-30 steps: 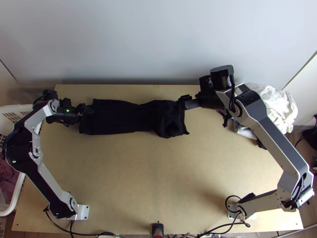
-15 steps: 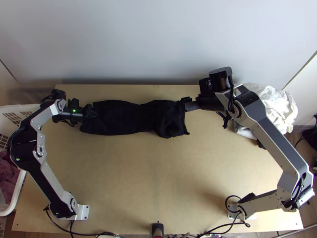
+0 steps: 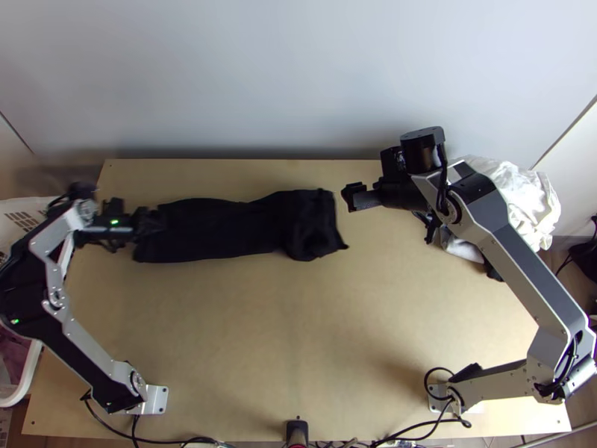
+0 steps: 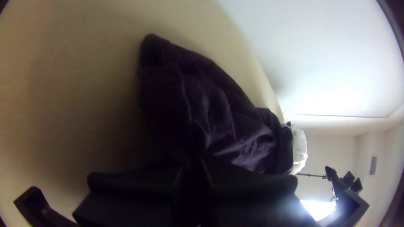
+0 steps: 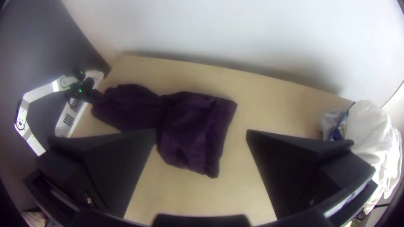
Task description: Fold the t-shirt
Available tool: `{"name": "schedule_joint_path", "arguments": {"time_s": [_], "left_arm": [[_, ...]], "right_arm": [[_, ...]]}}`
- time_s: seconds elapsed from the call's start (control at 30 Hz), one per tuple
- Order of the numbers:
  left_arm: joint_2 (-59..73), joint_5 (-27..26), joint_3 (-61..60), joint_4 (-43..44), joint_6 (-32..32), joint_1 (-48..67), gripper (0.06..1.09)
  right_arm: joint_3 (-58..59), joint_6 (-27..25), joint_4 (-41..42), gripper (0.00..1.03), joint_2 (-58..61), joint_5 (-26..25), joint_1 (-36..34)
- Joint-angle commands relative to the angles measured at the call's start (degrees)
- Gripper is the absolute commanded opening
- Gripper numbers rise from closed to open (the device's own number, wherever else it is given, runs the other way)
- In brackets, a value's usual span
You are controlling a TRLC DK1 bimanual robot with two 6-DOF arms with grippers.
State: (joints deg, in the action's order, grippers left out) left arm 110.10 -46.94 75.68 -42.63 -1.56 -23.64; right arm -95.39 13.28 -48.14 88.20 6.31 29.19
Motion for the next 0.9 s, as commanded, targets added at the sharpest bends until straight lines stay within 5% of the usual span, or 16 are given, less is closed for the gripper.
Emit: {"name": "schedule_joint_path", "arguments": {"time_s": [0.0,0.2,0.4,0.87], "left_arm": [[-1.3,0.2,-1.6,-5.9,7.8,-11.4,0.10],[-3.0,0.4,-1.2,-12.7,14.3,-18.1,0.10],[-5.8,1.0,2.9,-17.1,14.1,-17.4,0.10],[-10.1,4.8,4.6,-15.6,2.0,6.4,0.10]], "right_arm": [[0.0,0.2,0.4,0.99,-0.2,0.1,0.4],[-0.3,0.4,0.6,0.99,-0.2,0.1,0.6],[0.8,0.4,0.6,0.99,-0.7,0.1,0.7],[3.2,0.4,0.6,0.99,-2.1,0.1,1.4]]}}
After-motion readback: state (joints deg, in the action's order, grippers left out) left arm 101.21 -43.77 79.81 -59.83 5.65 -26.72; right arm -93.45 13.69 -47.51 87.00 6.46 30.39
